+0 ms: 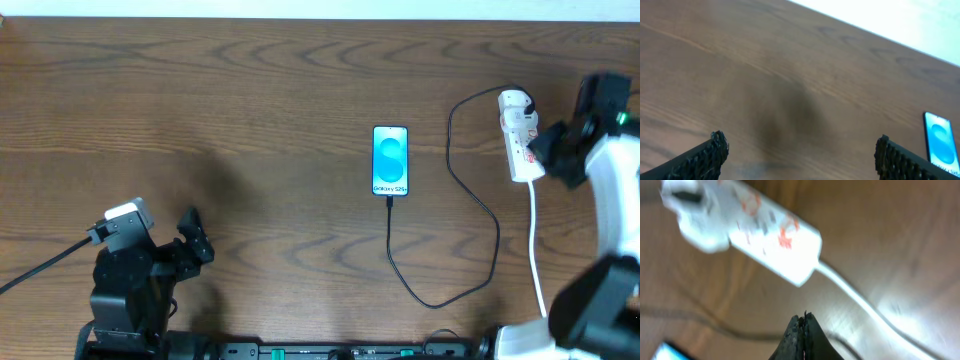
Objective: Plug charger to phone and switch on socket
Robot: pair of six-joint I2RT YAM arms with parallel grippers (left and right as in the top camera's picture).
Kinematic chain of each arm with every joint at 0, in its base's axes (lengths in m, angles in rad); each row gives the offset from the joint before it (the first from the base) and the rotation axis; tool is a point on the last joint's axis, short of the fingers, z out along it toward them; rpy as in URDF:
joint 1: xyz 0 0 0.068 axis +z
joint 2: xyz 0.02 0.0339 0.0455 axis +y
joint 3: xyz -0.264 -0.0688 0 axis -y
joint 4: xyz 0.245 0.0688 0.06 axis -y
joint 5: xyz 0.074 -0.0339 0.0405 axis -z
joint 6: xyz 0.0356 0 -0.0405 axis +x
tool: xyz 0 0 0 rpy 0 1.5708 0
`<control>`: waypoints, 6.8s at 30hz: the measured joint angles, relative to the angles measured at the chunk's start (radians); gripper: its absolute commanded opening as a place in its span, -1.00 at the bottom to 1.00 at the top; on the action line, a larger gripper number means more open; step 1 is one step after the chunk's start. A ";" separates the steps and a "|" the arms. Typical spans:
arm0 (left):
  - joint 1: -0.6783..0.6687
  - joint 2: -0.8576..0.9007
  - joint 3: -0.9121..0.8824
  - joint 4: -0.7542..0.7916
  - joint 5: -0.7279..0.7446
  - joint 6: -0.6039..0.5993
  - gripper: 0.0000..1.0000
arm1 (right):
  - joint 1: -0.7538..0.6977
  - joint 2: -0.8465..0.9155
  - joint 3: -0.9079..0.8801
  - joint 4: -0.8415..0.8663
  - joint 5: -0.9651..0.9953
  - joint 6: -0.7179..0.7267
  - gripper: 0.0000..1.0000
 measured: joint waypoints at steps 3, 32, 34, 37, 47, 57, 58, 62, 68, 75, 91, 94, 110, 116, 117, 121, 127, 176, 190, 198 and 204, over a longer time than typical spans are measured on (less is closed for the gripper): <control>0.000 0.000 0.000 -0.053 -0.003 0.000 0.90 | -0.030 0.177 0.193 -0.100 -0.016 -0.016 -0.98; 0.000 0.000 -0.001 -0.241 -0.003 0.000 0.91 | -0.050 0.532 0.484 -0.013 -0.142 -0.002 -0.98; 0.000 0.000 -0.001 -0.241 -0.003 0.000 0.91 | -0.050 0.533 0.484 -0.014 -0.142 -0.002 -0.98; 0.000 0.000 -0.001 -0.241 -0.003 0.000 0.91 | -0.049 0.549 0.484 -0.010 -0.142 -0.002 -0.98; 0.000 0.000 -0.001 -0.241 -0.003 0.000 0.90 | -0.046 0.615 0.495 0.016 -0.118 -0.003 -0.98; 0.000 0.000 -0.001 -0.241 -0.003 0.000 0.91 | -0.013 0.616 0.496 0.012 -0.043 -0.012 -0.98; 0.000 -0.002 -0.001 -0.241 -0.003 0.000 0.91 | -0.009 0.616 0.496 0.012 -0.034 -0.014 -0.98; 0.000 -0.024 -0.001 -0.241 -0.003 0.000 0.91 | 0.005 0.616 0.496 0.007 0.000 -0.014 -0.98; 0.000 -0.103 -0.001 -0.241 -0.003 0.000 0.91 | 0.026 0.616 0.496 -0.008 0.041 -0.013 -0.98; 0.000 -0.161 -0.001 -0.241 -0.003 0.000 0.91 | 0.043 0.616 0.496 -0.024 0.077 -0.014 -0.98; 0.000 -0.164 -0.001 -0.241 -0.003 0.000 0.91 | 0.064 0.427 0.485 -0.083 0.076 -0.044 -0.98; 0.000 -0.165 -0.001 -0.242 -0.003 0.000 0.91 | 0.041 0.227 0.486 -0.039 0.076 -0.045 -0.98; 0.050 -0.293 -0.001 -0.243 -0.003 0.000 0.91 | 0.031 -0.582 0.505 0.071 -0.045 -0.154 -0.98; 0.104 -0.359 -0.001 -0.243 -0.003 0.000 0.91 | 0.031 -0.693 0.505 0.046 -0.149 -0.161 -0.98; 0.105 -0.372 -0.001 -0.243 -0.003 0.000 0.91 | 0.031 -0.702 0.505 0.045 -0.167 -0.161 -0.98; 0.105 -0.403 -0.001 -0.258 -0.003 0.000 0.91 | 0.031 -0.722 0.504 0.042 -0.264 -0.165 -0.98; 0.105 -0.414 -0.001 -0.323 -0.003 0.000 0.91 | 0.031 -0.726 0.503 0.039 -0.389 -0.168 -0.98; 0.105 -0.415 -0.732 0.762 0.108 0.110 0.91 | 0.031 -0.931 0.497 0.059 -0.478 -0.195 -0.98; 0.105 -0.415 -0.732 0.758 0.114 0.135 0.91 | 0.031 -0.940 0.497 0.231 -0.476 -0.202 -0.77; 0.105 -0.415 -0.732 0.758 0.114 0.135 0.91 | 0.031 -0.943 0.497 0.189 -0.479 -0.185 -0.82; 0.105 -0.415 -0.732 0.758 0.114 0.135 0.91 | 0.031 -0.974 0.490 0.187 -0.479 -0.173 -0.91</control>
